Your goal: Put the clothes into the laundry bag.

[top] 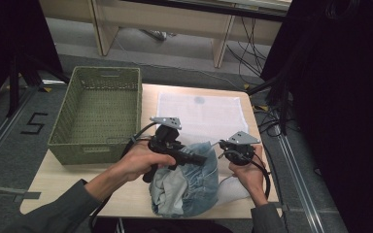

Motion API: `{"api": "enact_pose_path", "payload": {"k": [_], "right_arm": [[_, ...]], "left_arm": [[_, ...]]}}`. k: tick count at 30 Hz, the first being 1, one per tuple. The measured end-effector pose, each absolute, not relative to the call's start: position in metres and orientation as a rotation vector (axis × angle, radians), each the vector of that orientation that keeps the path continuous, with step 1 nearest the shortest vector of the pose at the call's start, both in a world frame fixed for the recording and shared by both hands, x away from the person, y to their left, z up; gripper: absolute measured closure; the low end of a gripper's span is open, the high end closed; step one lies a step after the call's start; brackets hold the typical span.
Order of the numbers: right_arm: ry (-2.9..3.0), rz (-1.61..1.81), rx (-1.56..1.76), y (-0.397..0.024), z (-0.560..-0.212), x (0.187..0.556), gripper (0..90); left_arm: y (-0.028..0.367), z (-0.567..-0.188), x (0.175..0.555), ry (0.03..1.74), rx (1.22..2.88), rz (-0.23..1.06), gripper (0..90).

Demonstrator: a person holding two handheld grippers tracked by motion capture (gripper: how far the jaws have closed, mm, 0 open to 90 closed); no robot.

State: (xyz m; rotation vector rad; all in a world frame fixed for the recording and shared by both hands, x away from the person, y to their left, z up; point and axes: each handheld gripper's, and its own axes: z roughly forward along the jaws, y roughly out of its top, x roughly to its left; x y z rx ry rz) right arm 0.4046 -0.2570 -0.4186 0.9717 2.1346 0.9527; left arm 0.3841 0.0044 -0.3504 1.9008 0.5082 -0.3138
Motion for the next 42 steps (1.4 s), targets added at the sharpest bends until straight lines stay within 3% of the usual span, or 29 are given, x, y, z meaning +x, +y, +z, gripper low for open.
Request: {"api": "enact_pose_path", "payload": {"k": [3,9,13,18,20,24,25,26,30,36,42], "right_arm": [[2.128,0.951,0.970,-0.257,-0.417,0.405,89.4],[2.133,0.951,0.938,-0.258,-0.413,0.405,89.4],[2.129,0.946,0.921,-0.254,-0.410,0.402,89.5],[2.144,0.943,0.899,-0.251,-0.410,0.401,89.5],[2.146,0.938,0.889,-0.251,-0.410,0.401,89.4],[2.127,0.936,0.892,-0.253,-0.411,0.401,89.4],[2.127,0.936,0.892,-0.253,-0.411,0.401,89.4],[2.138,0.937,0.903,-0.254,-0.412,0.401,89.4],[2.136,0.946,0.920,-0.254,-0.412,0.400,89.2],[2.151,0.948,0.935,-0.254,-0.412,0.399,89.2],[2.139,0.944,0.934,-0.254,-0.413,0.400,89.2]], "left_arm": [[-0.009,-0.382,0.393,0.568,1.926,-0.345,68.5],[-0.029,-0.411,0.403,0.653,1.925,-0.377,68.4],[-0.046,-0.431,0.414,0.652,2.028,-0.253,67.3],[-0.063,-0.464,0.433,0.730,2.111,-0.237,61.6],[-0.063,-0.465,0.434,0.746,2.104,-0.243,59.6],[-0.059,-0.455,0.433,0.736,2.088,-0.240,42.4],[-0.057,-0.453,0.432,0.737,2.091,-0.231,42.4],[-0.056,-0.450,0.431,0.737,2.101,-0.231,31.8],[-0.045,-0.434,0.427,0.733,2.098,-0.261,22.7],[-0.021,-0.408,0.425,0.758,2.016,-0.321,21.4],[0.011,-0.396,0.434,0.769,2.072,-0.104,21.6]]}}
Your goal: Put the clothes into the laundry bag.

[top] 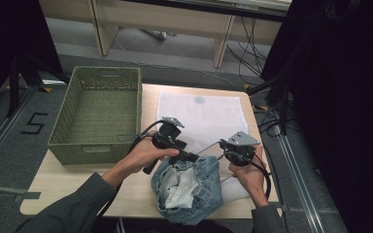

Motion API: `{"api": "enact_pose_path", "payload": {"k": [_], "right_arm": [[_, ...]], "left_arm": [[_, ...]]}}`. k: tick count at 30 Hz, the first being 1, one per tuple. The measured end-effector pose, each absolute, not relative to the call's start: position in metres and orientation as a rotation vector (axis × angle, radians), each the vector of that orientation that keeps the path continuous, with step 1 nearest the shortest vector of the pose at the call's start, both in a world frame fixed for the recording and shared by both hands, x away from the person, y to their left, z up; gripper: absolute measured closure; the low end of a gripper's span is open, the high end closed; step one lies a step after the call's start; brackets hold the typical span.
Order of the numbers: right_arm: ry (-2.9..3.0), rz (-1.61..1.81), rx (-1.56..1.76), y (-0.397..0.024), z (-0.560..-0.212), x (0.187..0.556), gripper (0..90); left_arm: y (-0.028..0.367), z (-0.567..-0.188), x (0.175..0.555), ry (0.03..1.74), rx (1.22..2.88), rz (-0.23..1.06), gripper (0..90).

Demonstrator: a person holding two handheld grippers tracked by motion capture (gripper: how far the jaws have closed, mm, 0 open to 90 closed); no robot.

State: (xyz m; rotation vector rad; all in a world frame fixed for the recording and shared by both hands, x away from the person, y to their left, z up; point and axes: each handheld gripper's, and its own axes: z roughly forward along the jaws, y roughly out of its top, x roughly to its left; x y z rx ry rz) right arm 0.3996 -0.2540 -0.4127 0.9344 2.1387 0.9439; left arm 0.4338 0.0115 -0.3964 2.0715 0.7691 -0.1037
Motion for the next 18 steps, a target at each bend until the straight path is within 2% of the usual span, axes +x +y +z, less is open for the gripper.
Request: {"api": "enact_pose_path", "payload": {"k": [6,9,11,12,14,15,16,18], "right_arm": [[2.135,0.947,0.924,-0.253,-0.413,0.399,89.1],[2.125,0.951,0.929,-0.253,-0.413,0.399,89.0],[2.132,0.944,0.919,-0.254,-0.412,0.400,89.0],[2.136,0.946,0.925,-0.253,-0.413,0.400,89.1],[2.142,0.947,0.931,-0.252,-0.414,0.399,89.2],[2.142,0.947,0.931,-0.252,-0.414,0.399,89.2],[2.141,0.950,0.915,-0.251,-0.412,0.400,89.2],[2.122,0.951,0.901,-0.249,-0.411,0.399,89.3]], "left_arm": [[0.029,-0.427,0.444,0.852,2.212,-0.084,26.4],[0.033,-0.451,0.451,0.918,2.212,-0.177,28.8],[0.032,-0.465,0.450,0.941,2.160,-0.289,39.0],[0.031,-0.468,0.449,0.935,2.140,-0.286,43.6],[0.031,-0.467,0.448,0.925,2.120,-0.265,64.3],[0.029,-0.467,0.446,0.929,2.088,-0.283,64.3],[0.028,-0.466,0.444,0.903,2.074,-0.279,71.4],[0.022,-0.459,0.436,0.870,2.055,-0.265,73.6]]}}
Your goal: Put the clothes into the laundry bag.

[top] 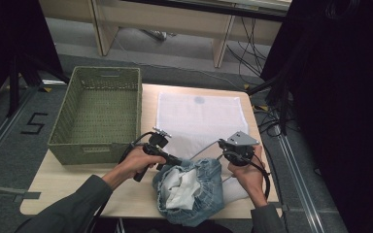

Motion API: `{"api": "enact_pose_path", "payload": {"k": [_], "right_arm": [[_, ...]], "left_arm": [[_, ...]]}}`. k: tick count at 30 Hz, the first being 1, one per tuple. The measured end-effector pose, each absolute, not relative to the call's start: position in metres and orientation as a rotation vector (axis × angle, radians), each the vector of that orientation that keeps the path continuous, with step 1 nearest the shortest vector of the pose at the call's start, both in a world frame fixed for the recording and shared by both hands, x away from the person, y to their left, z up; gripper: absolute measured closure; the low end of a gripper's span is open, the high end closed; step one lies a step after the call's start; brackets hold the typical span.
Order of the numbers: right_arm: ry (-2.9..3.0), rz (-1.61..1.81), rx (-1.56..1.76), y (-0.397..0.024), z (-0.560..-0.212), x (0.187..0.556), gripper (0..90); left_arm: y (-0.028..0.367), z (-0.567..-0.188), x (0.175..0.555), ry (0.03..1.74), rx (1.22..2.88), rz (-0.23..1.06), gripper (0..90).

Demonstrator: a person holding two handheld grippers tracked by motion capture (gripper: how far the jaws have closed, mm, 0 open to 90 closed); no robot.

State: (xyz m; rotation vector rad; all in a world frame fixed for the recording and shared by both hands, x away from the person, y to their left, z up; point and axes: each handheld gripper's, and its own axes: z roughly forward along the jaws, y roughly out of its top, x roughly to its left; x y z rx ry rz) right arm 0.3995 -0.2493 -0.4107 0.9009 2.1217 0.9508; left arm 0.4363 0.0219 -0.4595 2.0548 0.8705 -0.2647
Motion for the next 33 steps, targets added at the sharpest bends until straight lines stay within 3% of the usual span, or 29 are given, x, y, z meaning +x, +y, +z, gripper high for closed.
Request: {"api": "enact_pose_path", "payload": {"k": [3,9,13,15,18,23,27,28,29,30,31,33], "right_arm": [[2.136,0.963,0.876,-0.241,-0.406,0.397,89.3],[2.155,0.966,0.853,-0.235,-0.407,0.395,89.3],[2.164,0.972,0.858,-0.234,-0.407,0.395,89.3],[2.160,0.972,0.852,-0.235,-0.409,0.394,89.2],[2.168,0.974,0.856,-0.237,-0.408,0.395,89.2],[2.159,0.968,0.843,-0.237,-0.407,0.394,89.2],[2.166,0.974,0.839,-0.234,-0.407,0.393,89.2],[2.173,0.976,0.832,-0.233,-0.407,0.393,89.2],[2.194,0.985,0.868,-0.230,-0.408,0.391,89.2],[2.194,0.985,0.868,-0.230,-0.408,0.391,89.2],[2.183,0.973,0.839,-0.230,-0.408,0.391,89.1],[2.182,0.976,0.839,-0.229,-0.409,0.391,89.0]], "left_arm": [[0.011,-0.449,0.427,0.821,2.022,-0.266,78.5],[-0.013,-0.463,0.426,0.808,2.072,-0.173,76.0],[-0.011,-0.470,0.433,0.851,2.097,-0.133,65.9],[-0.009,-0.464,0.430,0.838,2.089,-0.106,53.8],[-0.003,-0.449,0.426,0.813,2.087,-0.070,45.5],[0.005,-0.428,0.428,0.799,2.060,0.087,41.9],[-0.005,-0.440,0.440,0.804,2.101,0.126,35.6],[-0.008,-0.446,0.444,0.799,2.124,0.136,36.6],[-0.010,-0.453,0.448,0.787,2.140,0.141,56.5],[-0.010,-0.457,0.452,0.786,2.140,0.140,56.5],[-0.009,-0.459,0.453,0.796,2.122,0.131,67.7],[-0.003,-0.457,0.455,0.813,2.092,0.180,80.3]]}}
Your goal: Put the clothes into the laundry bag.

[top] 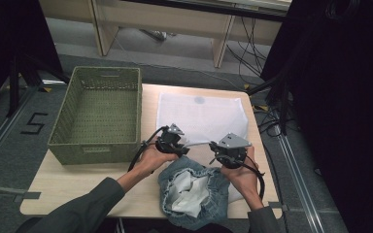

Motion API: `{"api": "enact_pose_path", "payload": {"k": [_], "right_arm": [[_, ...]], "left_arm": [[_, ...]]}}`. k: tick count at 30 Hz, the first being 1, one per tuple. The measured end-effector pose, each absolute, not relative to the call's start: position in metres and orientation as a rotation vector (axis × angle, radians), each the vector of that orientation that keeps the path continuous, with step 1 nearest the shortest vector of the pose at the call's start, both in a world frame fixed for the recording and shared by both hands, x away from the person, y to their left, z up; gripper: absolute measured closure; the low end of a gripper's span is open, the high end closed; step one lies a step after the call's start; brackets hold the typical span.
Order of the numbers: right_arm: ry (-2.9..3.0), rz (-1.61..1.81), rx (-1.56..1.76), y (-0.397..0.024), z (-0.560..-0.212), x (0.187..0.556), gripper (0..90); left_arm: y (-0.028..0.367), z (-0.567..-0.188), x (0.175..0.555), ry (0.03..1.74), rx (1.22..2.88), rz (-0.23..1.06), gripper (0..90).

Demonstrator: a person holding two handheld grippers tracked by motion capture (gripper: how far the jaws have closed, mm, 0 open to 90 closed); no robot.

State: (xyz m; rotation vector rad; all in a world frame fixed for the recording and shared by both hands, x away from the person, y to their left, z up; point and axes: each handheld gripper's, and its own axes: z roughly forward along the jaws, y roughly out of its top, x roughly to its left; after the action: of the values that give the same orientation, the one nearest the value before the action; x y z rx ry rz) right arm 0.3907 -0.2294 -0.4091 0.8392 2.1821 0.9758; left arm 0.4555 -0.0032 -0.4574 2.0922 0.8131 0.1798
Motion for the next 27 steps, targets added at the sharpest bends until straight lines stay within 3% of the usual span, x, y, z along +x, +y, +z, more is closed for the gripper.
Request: {"api": "enact_pose_path", "payload": {"k": [5,8,12,18,24,26,27], "right_arm": [[2.252,0.998,0.820,-0.225,-0.413,0.389,88.0],[2.258,1.032,0.845,-0.221,-0.410,0.383,82.4],[2.298,1.104,0.846,-0.220,-0.400,0.378,60.5],[2.473,1.183,0.765,-0.203,-0.394,0.359,40.7],[2.671,0.993,0.720,-0.165,-0.423,0.351,34.7],[2.686,0.911,0.746,-0.158,-0.440,0.351,39.3],[2.683,0.873,0.750,-0.157,-0.446,0.352,46.6]], "left_arm": [[0.017,-0.442,0.453,0.789,2.055,0.160,83.3],[0.022,-0.439,0.451,0.772,2.063,0.137,84.1],[0.022,-0.439,0.451,0.762,2.068,0.120,83.6],[0.021,-0.439,0.451,0.755,2.075,0.118,83.7],[0.020,-0.439,0.450,0.740,2.082,0.108,83.0],[0.020,-0.439,0.450,0.728,2.094,0.108,82.9],[0.020,-0.440,0.449,0.723,2.102,0.111,82.9]]}}
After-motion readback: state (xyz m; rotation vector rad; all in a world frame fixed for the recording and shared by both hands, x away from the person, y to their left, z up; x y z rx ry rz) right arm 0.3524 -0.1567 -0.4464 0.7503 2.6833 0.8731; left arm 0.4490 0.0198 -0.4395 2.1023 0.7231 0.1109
